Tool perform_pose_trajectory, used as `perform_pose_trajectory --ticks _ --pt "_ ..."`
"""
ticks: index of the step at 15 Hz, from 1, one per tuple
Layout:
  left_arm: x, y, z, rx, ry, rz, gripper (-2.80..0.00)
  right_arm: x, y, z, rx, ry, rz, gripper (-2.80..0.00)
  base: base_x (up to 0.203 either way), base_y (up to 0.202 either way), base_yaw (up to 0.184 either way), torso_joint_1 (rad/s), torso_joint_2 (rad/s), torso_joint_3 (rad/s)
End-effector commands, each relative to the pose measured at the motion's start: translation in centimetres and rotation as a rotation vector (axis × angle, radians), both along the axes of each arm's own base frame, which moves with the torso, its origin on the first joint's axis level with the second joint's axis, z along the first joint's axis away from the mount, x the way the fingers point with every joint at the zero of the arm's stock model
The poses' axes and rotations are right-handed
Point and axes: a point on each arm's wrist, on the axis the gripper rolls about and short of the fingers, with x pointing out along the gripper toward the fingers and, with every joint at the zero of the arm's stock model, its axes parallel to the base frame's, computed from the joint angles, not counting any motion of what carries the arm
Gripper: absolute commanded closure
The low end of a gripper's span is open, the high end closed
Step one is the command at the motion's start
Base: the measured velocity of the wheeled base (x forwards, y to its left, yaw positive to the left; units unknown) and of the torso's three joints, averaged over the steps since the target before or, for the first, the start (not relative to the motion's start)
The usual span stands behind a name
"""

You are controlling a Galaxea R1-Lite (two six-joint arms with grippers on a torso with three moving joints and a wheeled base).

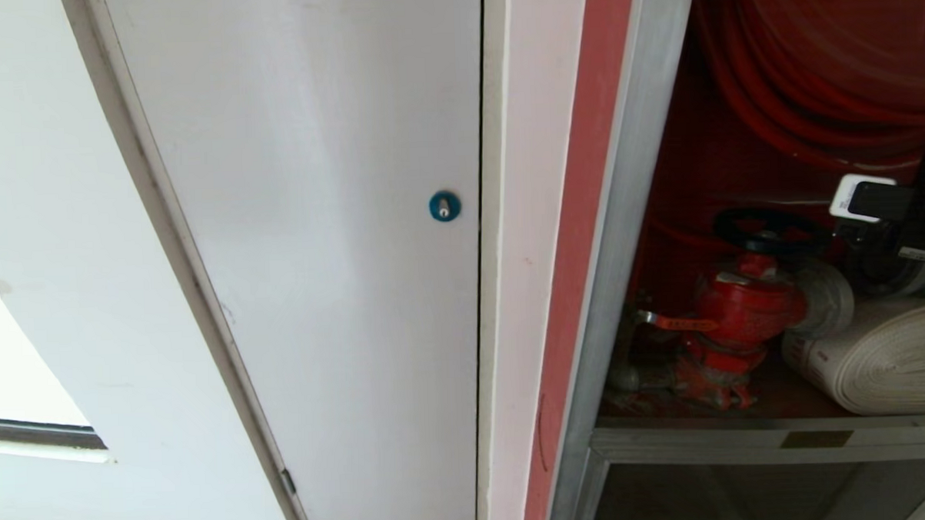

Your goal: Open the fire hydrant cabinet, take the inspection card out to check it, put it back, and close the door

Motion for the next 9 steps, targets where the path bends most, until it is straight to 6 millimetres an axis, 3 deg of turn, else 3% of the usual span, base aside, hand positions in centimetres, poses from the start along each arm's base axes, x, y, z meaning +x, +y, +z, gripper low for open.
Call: perform_pose_trajectory --ticks 1,2,3,9 --pt "0.05 0.0 -0.17 0.0 0.007 0.0 0.0 0.09 -0.08 -0.06 -0.008 0.003 0.002 0.0 0.0 0.0 0.0 0.0 0.0 0.0" --pt "0.05 0.0 -0.17 0.0 0.007 0.0 0.0 0.1 -0.03 -0.08 -0.008 0.004 0.007 -0.31 0.0 0.0 0.0 0.0 0.0 0.0" --pt "0.05 0.0 -0.17 0.0 0.007 0.0 0.0 0.1 -0.02 -0.13 -0.007 0.005 0.008 -2.8 0.0 0.0 0.0 0.0 0.0 0.0" --pt "0.05 0.0 -0.17 0.0 0.007 0.0 0.0 -0.56 0.22 0.27 -0.012 -0.005 0.008 -2.8 0.0 0.0 0.0 0.0 0.0 0.0"
